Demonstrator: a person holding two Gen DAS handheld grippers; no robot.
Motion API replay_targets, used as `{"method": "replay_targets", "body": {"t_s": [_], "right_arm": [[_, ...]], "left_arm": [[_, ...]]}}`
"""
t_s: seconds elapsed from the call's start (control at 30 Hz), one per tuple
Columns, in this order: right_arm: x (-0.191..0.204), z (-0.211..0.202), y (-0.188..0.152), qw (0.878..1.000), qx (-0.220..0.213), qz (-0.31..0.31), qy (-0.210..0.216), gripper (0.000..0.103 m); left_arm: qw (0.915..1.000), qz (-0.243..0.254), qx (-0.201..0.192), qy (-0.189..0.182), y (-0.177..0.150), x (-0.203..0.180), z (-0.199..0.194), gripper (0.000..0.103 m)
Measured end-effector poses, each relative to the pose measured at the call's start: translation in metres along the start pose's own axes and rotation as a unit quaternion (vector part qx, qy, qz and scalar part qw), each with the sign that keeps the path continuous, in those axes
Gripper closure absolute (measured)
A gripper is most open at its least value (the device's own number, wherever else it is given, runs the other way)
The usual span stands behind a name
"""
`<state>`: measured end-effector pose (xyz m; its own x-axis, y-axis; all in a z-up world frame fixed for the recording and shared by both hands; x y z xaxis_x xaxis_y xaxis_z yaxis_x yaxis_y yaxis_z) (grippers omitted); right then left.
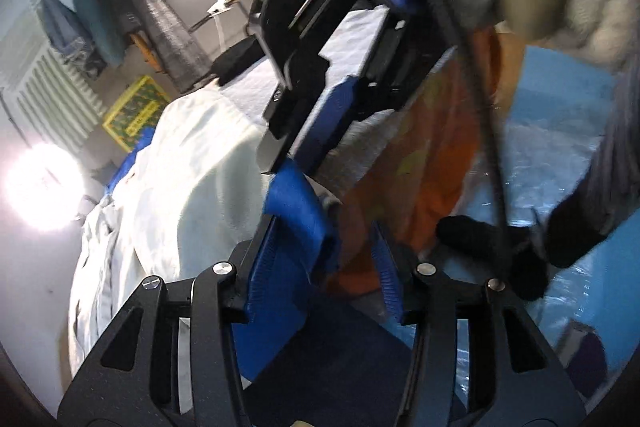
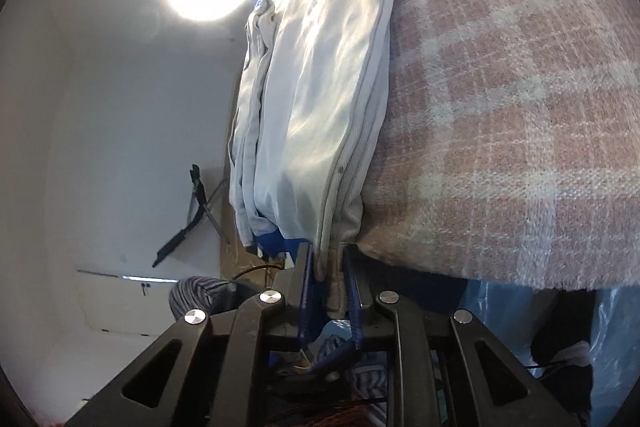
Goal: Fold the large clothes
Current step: 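Fold the hem over toward the collar with both tools and release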
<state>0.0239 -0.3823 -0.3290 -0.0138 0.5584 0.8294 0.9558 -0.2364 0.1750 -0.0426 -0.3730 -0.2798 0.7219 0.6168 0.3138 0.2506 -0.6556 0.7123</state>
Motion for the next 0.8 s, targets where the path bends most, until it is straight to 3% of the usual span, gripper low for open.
{"method": "replay_targets", "body": {"t_s": [0.07, 0.13, 0.23, 0.33, 0.37, 0.43, 0.47, 0.63, 0.8], "right_arm": [[-0.001, 0.001, -0.001, 1.000, 0.001, 0.008, 0.006, 0.087], [-0.001, -0.001, -0.002, 1.000, 0.003, 0.003, 0.005, 0.087], [0.000, -0.001, -0.001, 1.000, 0.004, -0.004, 0.002, 0.087], [0.009, -0.001, 0.007, 1.000, 0.004, -0.027, 0.009, 0.084], [0.013, -0.004, 0.010, 0.999, 0.003, -0.046, -0.004, 0.070], [0.019, -0.013, 0.020, 0.997, -0.014, -0.073, -0.036, 0.050], [0.020, -0.021, 0.029, 0.995, -0.031, -0.079, -0.044, 0.046], [0.011, -0.039, 0.082, 0.991, -0.089, -0.071, -0.064, 0.041], [-0.016, -0.039, 0.154, 0.982, -0.127, -0.044, -0.131, 0.039]], "left_arm": [[0.9996, -0.020, 0.001, 0.019, 0.001, 0.006, 0.004, 0.056], [0.9988, -0.045, 0.003, 0.021, 0.005, 0.016, 0.008, 0.079], [0.9961, -0.084, 0.023, -0.015, 0.005, 0.029, 0.013, 0.090], [0.9892, -0.135, 0.032, -0.046, 0.007, 0.045, 0.009, 0.092], [0.9873, -0.147, 0.032, -0.051, 0.009, 0.049, 0.007, 0.093], [0.9842, -0.164, 0.031, -0.060, 0.014, 0.056, 0.001, 0.093], [0.9821, -0.174, 0.031, -0.065, 0.015, 0.060, -0.001, 0.093], [0.9659, -0.240, 0.029, -0.092, 0.022, 0.086, -0.013, 0.093], [0.9516, -0.287, 0.018, -0.108, 0.026, 0.105, -0.028, 0.093]]}}
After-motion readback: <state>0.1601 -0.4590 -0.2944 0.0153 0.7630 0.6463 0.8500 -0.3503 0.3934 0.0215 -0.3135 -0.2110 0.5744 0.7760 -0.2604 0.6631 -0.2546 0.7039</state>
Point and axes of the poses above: each gripper's, at about its wrist camera, not at the fingertips, and z roughly the way its jaws point, x to its left, y to its top, the point moved 5 cm from there along z, roughly the way its jaws point, and after that the axes turned 10 degrees about -z, right-handed, at the moved point
